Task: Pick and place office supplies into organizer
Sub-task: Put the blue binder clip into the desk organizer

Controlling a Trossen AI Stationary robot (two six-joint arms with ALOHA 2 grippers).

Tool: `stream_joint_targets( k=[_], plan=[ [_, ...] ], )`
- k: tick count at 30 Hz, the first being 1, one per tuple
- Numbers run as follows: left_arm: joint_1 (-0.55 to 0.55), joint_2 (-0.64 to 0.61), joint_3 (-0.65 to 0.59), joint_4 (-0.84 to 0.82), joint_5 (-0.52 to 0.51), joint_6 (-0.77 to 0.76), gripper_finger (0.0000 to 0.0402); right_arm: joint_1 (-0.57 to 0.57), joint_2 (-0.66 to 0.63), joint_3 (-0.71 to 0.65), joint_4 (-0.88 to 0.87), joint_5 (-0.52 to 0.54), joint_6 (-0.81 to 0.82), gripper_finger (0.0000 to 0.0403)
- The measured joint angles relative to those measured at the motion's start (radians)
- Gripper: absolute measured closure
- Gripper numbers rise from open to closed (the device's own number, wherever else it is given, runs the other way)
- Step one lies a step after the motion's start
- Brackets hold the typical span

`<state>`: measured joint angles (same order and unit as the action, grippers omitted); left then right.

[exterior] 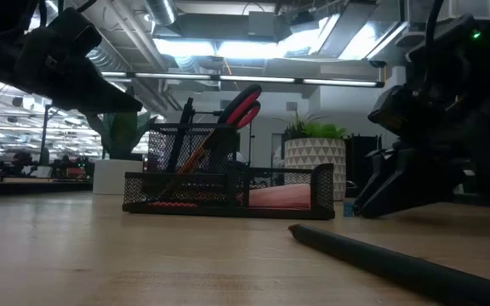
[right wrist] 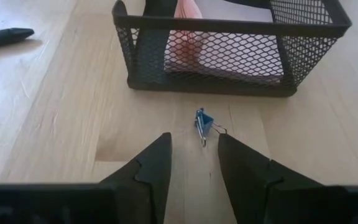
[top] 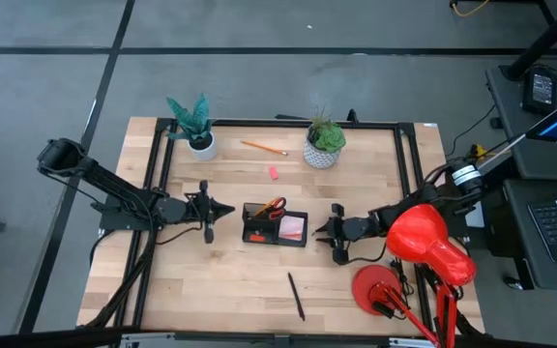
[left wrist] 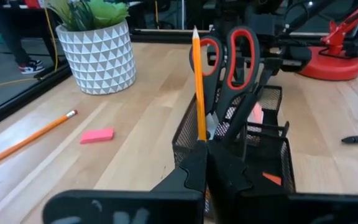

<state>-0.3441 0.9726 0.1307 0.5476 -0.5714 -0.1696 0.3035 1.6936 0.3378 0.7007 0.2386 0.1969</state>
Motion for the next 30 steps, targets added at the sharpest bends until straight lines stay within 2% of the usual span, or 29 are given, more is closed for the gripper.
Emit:
stream_joint_targets(
  k=[8, 22, 30],
  plan=[
    [0.0, 0.0, 0.0, -0.008, 0.016, 0.0, 0.0399, -0.001, 0.001, 0.0, 0.0, 0.001, 0.008, 0.0284],
    [0.0, 0.0, 0.0, -0.009, 0.016, 0.0, 0.0399, -0.001, 0.001, 0.0, -0.011, 0.036, 0.034, 0.0396],
    [0.0, 0.0, 0.0, -0.01, 0.015, 0.0, 0.0399, -0.001, 0.001, 0.0, -0.023, 0.035, 0.037, 0.0401]
  ],
)
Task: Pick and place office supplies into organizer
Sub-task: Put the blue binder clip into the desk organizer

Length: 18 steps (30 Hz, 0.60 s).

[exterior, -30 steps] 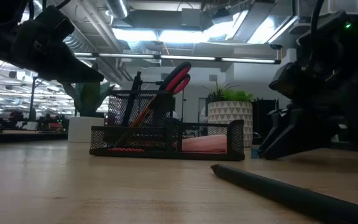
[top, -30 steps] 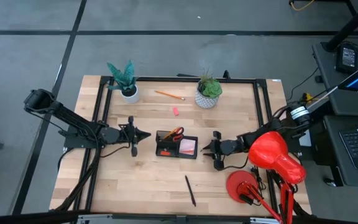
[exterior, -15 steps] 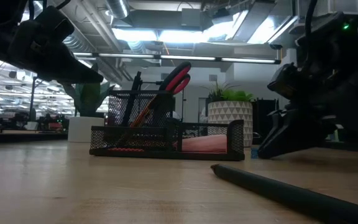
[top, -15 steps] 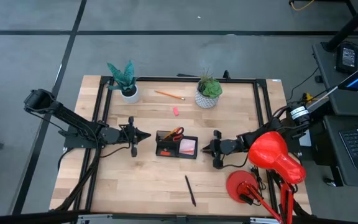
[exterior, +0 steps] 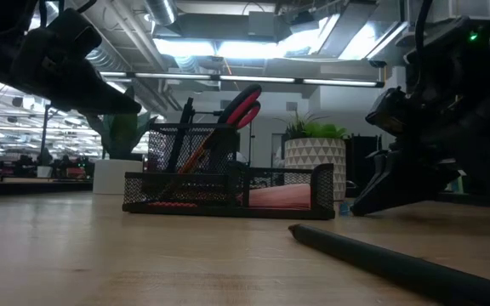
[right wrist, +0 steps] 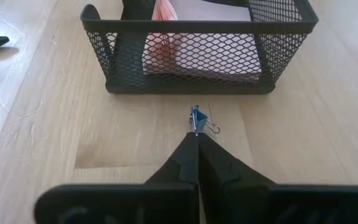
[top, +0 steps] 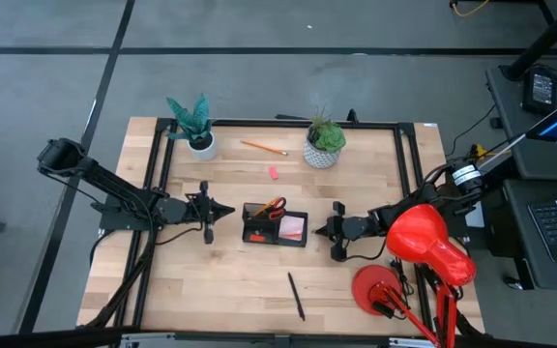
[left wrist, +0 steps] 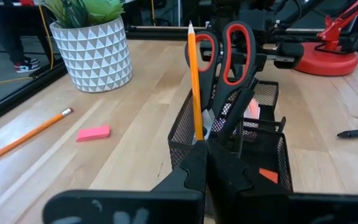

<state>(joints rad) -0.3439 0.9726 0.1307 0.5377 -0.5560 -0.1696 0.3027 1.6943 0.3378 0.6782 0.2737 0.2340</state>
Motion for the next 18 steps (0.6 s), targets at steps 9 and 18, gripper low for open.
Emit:
stream_joint_targets(
  k=[9, 18],
  plan=[
    [0.0, 0.0, 0.0, -0.009, 0.0, 0.034, 0.0399, 0.002, -0.048, -0.003, 0.001, -0.032, 0.013, 0.0402],
    [-0.001, 0.0, 0.0, -0.002, 0.0, 0.026, 0.04, 0.004, -0.214, -0.002, -0.132, 0.014, -0.035, 0.0403]
  ],
)
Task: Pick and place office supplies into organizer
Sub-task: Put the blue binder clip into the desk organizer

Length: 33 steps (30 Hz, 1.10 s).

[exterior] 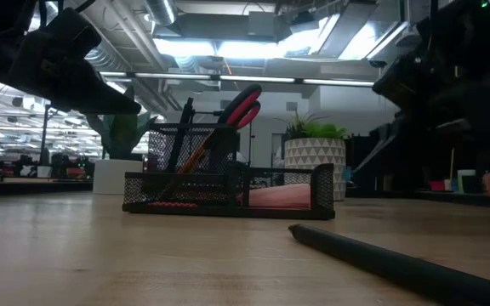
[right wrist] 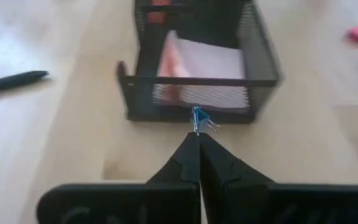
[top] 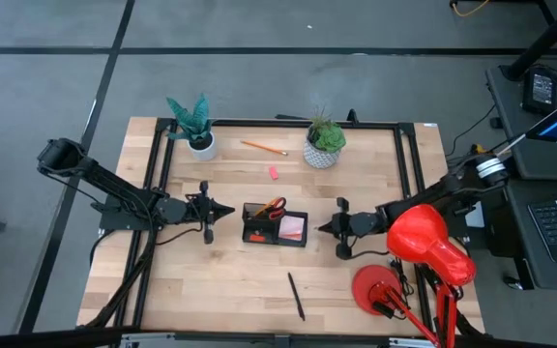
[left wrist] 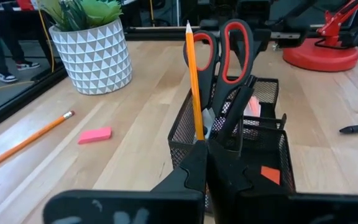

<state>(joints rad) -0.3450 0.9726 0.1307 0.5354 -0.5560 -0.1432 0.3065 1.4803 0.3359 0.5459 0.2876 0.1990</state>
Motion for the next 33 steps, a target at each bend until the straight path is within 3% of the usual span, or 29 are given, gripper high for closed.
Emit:
stream_joint_targets(
  k=[9, 22, 33],
  plan=[
    [0.0, 0.0, 0.0, 0.015, 0.0, 0.021, 0.04, 0.001, -0.152, 0.001, 0.032, 0.031, -0.117, 0.0403],
    [0.0, -0.001, 0.0, 0.016, 0.033, 0.101, 0.04, 0.001, -0.013, 0.218, -0.07, 0.005, -0.18, 0.0403],
    [0.0, -0.09, 0.0, 0.01, 0.312, 0.165, 0.0399, 0.001, 0.175, 0.428, -0.118, 0.004, -0.144, 0.0403]
  ],
)
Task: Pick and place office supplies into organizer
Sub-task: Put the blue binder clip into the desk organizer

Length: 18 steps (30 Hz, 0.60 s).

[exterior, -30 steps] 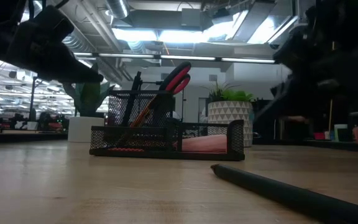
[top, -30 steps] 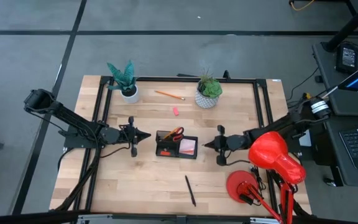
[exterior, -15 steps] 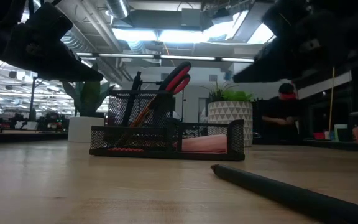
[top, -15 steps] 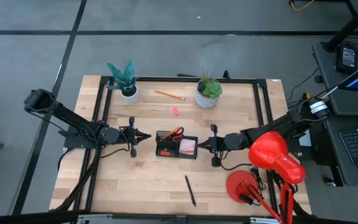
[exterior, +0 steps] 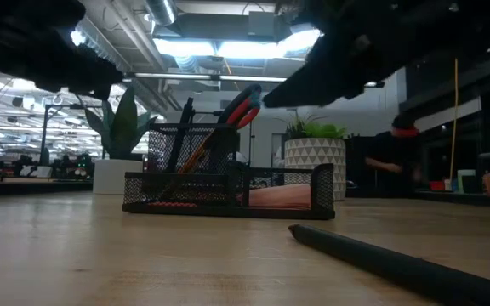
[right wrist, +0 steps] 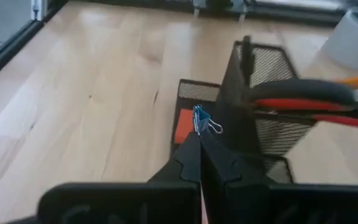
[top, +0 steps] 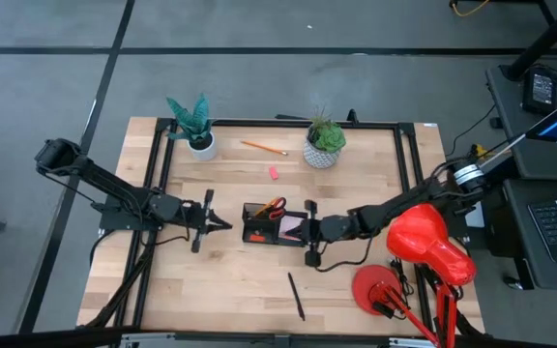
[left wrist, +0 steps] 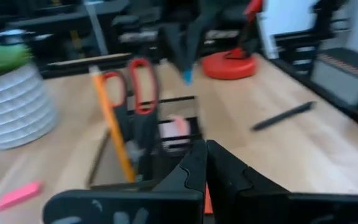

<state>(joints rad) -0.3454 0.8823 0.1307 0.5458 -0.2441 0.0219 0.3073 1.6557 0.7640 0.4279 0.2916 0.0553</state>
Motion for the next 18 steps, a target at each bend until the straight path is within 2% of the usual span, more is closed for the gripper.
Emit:
stream_joint_targets(
  k=[6, 11, 18],
  plan=[
    [0.0, -0.023, 0.0, -0.035, 0.116, 0.001, 0.0399, 0.0, 0.138, 0.129, -0.03, 0.002, 0.047, 0.0403],
    [0.0, -0.023, 0.0, -0.064, 0.138, 0.051, 0.04, 0.0, 0.23, 0.299, -0.227, 0.042, 0.108, 0.0403],
    [0.0, -0.027, 0.0, -0.132, 0.139, 0.081, 0.04, 0.004, 0.337, 0.506, -0.398, 0.125, 0.186, 0.0403]
  ],
)
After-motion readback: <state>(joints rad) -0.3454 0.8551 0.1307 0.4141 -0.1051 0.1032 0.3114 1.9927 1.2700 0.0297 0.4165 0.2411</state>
